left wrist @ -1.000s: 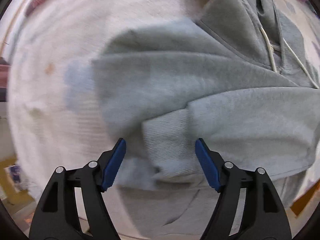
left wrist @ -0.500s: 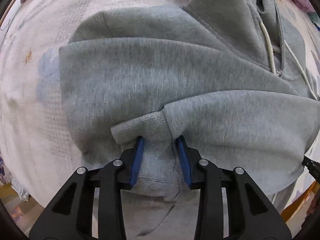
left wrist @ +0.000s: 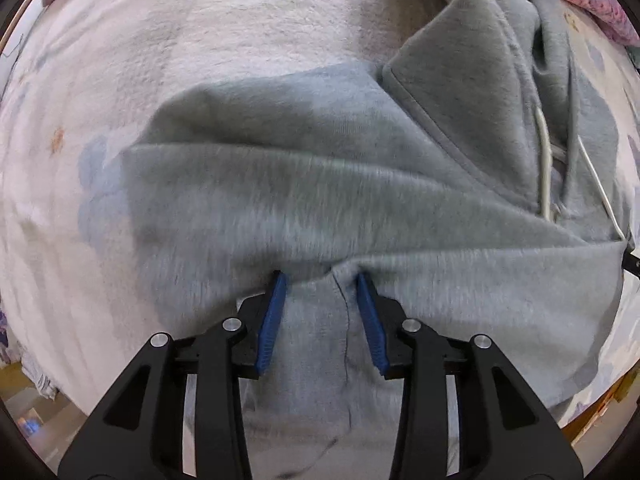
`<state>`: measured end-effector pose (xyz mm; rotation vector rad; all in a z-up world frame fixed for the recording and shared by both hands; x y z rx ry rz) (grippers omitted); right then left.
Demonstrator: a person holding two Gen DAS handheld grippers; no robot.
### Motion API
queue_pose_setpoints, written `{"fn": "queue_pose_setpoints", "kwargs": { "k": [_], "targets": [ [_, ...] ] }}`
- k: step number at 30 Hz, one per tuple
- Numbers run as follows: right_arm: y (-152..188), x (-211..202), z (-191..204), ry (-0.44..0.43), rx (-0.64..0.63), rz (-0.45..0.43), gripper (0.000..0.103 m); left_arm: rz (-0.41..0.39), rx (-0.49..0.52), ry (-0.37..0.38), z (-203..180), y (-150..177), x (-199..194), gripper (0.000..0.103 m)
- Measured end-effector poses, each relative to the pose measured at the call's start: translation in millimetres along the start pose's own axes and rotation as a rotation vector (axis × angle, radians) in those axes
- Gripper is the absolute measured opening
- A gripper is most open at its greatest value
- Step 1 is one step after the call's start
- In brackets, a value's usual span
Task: Fold large clothes
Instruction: 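Hold the fabric with both grippers, straighten the sleeve across the body, then open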
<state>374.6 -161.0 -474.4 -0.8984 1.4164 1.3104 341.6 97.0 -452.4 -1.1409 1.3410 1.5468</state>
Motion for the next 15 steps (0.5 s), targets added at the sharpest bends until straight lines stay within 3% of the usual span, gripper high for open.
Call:
{"fn": "queue_pose_setpoints", "kwargs": {
  "k": [1,2,5,7,8,12,13,15],
  "targets": [
    [15.7,-4.7,-29.9,0.011,0.001,0.015,0.009,-0.003,0.006,-0.001,-5.3,8.3,-4.7,0.040],
    [53.8,-9.7,-48.5,0.006,-0.010,0.039,0.011,-0.004,0.008,0.001,-10.0,14.0,-8.1,0.042],
    [97.4,8.8,-48.9,0.042,-0.044,0.119,0.011,0.032,-0.010,-0.004,-20.1,30.7,9.4,0.045],
    [110.5,41.7,-52.0,0.040,-0.043,0.165,0.008,-0.002,-0.029,0.024,-22.7,28.7,27.9,0.049],
    [112.3,48.2,-53.9,0.036,-0.042,0.106,0.008,-0.011,-0.029,0.027,-26.9,28.5,25.7,0.049],
    [121.1,23.1,-57.7,0.020,0.002,0.088,0.009,0.003,-0.051,0.006,-32.0,28.7,6.7,0.054],
    [129.8,16.1,-59.8,0.010,0.009,0.087,0.011,0.012,-0.054,-0.008,-34.9,30.3,4.9,0.055],
    [124.2,-1.8,-73.7,-0.022,0.016,0.075,0.033,0.006,-0.048,-0.028,-47.0,29.5,-7.7,0.056]
  ]
}}
Point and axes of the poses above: each gripper's, at about its wrist camera, not at the fingertips, and x roughly the way its jaws point, z to its left, y to its underside, the point moved 3 cm from there along x, roughly the way its jaws point, and after that the axes turned 12 degrees about z, right-handed, at the moved point
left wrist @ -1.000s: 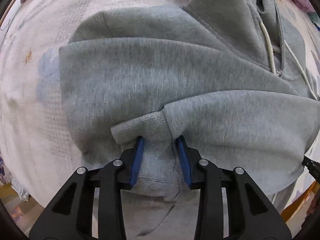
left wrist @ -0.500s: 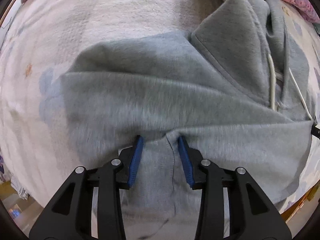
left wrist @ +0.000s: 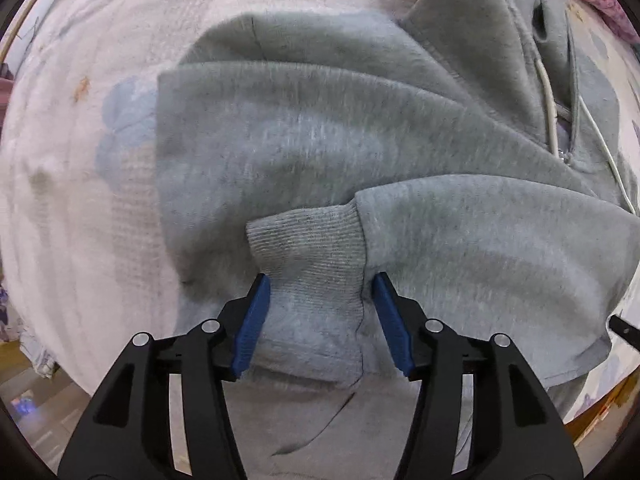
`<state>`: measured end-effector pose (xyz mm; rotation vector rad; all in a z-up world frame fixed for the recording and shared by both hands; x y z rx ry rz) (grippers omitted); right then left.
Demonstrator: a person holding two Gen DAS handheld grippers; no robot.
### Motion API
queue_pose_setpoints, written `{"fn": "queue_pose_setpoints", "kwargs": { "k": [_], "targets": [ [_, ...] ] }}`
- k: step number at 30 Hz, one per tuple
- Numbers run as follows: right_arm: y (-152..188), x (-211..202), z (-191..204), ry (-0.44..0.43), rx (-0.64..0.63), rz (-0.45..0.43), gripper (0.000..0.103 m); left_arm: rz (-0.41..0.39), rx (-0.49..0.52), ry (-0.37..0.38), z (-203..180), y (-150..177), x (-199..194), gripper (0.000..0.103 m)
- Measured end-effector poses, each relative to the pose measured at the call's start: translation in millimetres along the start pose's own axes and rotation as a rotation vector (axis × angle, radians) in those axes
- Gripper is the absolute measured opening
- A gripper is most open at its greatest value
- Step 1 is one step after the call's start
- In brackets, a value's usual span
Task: Fold large clothes
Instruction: 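Hold the fabric with both grippers, straighten the sleeve across the body, then open, then move both open grippers toward the hoodie's hood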
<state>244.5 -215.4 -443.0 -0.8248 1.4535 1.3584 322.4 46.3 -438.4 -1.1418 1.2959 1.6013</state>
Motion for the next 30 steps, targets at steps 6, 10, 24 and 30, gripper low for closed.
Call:
{"fn": "queue_pose_setpoints", "kwargs": {
  "k": [6,10,24,30],
  "targets": [
    [15.3,-103.3,15.7,-0.026,0.003,-0.124,0.065,-0.049,-0.014,0.006,-12.6,-1.7,-53.5,0.070],
    [51.8,-136.7,26.7,-0.049,-0.001,-0.176,0.075,-0.089,0.001,0.012,-5.3,5.0,-90.9,0.075],
    [91.5,-127.5,123.0,-0.058,-0.003,-0.289,0.087,-0.171,0.121,0.008,15.6,48.4,-152.8,0.080],
    [90.4,-146.1,160.0,-0.066,-0.053,-0.319,0.088,-0.207,0.136,0.102,16.5,44.4,-171.8,0.080]
  ]
}}
Point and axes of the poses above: each gripper's, at about its wrist camera, not at the fingertips, and x roughly the way its jaws point, z to its left, y to its underside, the point moved 3 cm from there along x, roughly the way its jaws point, and after that the axes turned 12 degrees about z, right-handed, at the moved point
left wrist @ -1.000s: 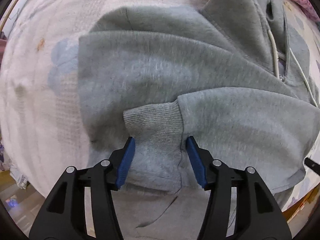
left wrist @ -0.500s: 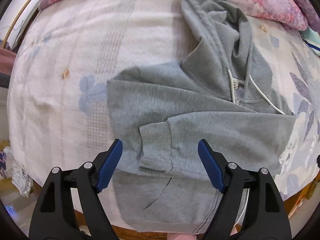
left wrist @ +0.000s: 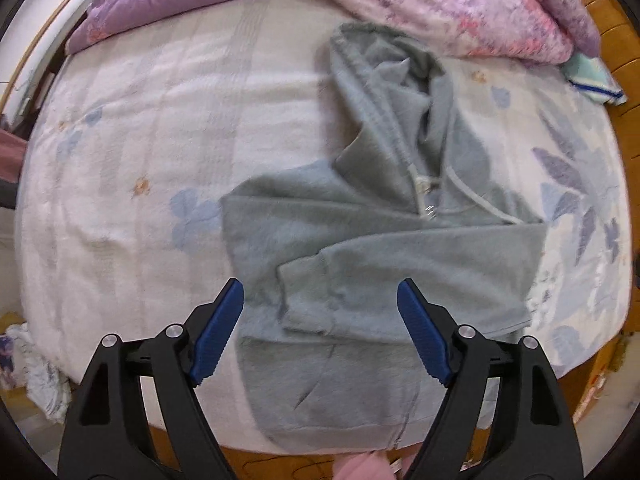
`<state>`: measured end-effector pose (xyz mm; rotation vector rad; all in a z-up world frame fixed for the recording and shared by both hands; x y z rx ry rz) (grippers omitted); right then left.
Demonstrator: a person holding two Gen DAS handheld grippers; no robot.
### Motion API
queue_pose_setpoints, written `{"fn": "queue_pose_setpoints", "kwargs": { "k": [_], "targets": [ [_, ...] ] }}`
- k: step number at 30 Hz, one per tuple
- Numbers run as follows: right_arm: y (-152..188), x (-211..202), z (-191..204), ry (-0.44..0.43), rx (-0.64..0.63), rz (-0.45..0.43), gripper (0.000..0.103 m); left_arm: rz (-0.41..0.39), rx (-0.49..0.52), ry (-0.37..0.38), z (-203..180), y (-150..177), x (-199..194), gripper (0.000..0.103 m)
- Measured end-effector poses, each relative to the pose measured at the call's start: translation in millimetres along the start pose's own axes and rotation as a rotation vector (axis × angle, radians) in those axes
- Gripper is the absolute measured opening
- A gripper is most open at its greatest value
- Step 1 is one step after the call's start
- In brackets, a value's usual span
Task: Fold large clothes
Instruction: 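Move both open grippers toward the hoodie's hood, then grasp the hood rim with the left gripper, then the right gripper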
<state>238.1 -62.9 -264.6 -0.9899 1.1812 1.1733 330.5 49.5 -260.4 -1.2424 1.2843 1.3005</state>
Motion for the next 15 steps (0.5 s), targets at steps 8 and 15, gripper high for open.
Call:
{"fn": "queue_pose_setpoints", "kwargs": {
  "k": [8,15],
  "targets": [
    [-65.9,19.7,37.6,-0.004,-0.065,-0.027,0.090,-0.008,-0.082,0.135,11.1,-56.3,7.9,0.083],
    [-146.4,54.4,48.9,0.080,-0.140,-0.001,0.090,-0.024,-0.081,0.131,8.9,-144.3,23.5,0.082]
  ]
}}
Point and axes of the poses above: each gripper's, at about its wrist camera, not at the fingertips, and x roughly the way its jaws point, z to its left, y to its underside, the point moved 3 cm from there along x, roughly the way its jaws point, and after that the axes turned 12 degrees about z, right-handed, at the moved point
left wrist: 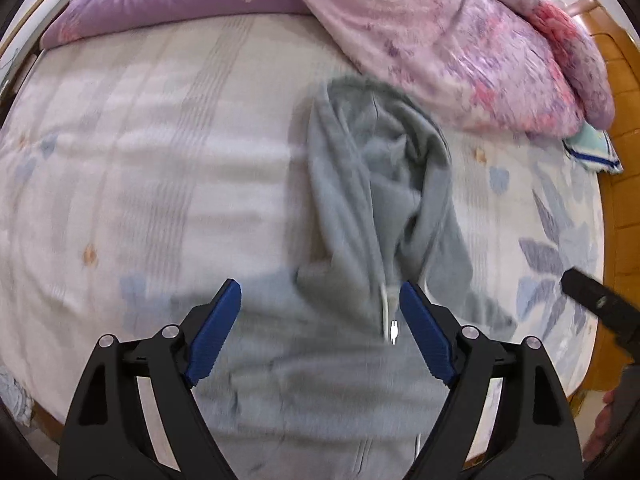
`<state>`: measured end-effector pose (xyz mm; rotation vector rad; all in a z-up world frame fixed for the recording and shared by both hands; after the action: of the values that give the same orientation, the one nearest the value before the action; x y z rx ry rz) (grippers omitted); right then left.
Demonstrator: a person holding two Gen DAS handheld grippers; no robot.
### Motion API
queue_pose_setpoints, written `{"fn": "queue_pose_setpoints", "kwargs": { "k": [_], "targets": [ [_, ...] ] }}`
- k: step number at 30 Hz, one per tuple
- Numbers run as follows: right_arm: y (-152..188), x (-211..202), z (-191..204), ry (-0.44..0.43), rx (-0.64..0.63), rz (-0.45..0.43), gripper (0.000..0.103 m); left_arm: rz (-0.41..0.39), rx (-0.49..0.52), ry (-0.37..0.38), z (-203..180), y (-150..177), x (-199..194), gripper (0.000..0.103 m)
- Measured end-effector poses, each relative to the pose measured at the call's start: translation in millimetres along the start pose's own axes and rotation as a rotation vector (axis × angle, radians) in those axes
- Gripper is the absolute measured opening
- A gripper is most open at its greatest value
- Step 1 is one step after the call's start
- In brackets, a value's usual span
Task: Fold large clothes
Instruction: 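Grasp the hood rim with the left gripper, then the right gripper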
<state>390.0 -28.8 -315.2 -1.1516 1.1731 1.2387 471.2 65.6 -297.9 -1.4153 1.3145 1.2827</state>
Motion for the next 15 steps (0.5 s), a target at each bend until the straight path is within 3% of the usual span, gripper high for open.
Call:
{"fn": "queue_pose_setpoints", "kwargs": {
  "k": [2,8,14,15],
  "targets": [
    [-25.1,14.3,-0.5,0.038,-0.016,0.012,0.090,0.010,-0.010,0.009,0.7,-33.9,11.7,0.080],
    [-86.1,56.7,-3.3,0.042,-0.054,0.062,0.090,0.038,-0.052,0.021,2.9,-117.7,44.2,0.076],
    [-137.1,86.0,-16.2,0.003,-0.011,0.075,0.090,0.090,-0.118,0.038,11.2,-185.4,88.7,0.075],
    [-146.1,91.2,-19.9,-0.005,0.002,0.082,0.090,0.098,-0.120,0.041,12.6,-191.8,96.1,0.065]
  ]
}}
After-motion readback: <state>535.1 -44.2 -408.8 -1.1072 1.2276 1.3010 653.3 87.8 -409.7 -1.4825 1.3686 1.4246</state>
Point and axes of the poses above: each gripper's, at about its wrist camera, not at the fingertips, and x roughly the way its jaws point, z to its left, y to its underside, the point moved 3 cm from there along x, roughly the way its jaws point, and after that the axes turned 12 degrees about z, right-handed, at the moved point
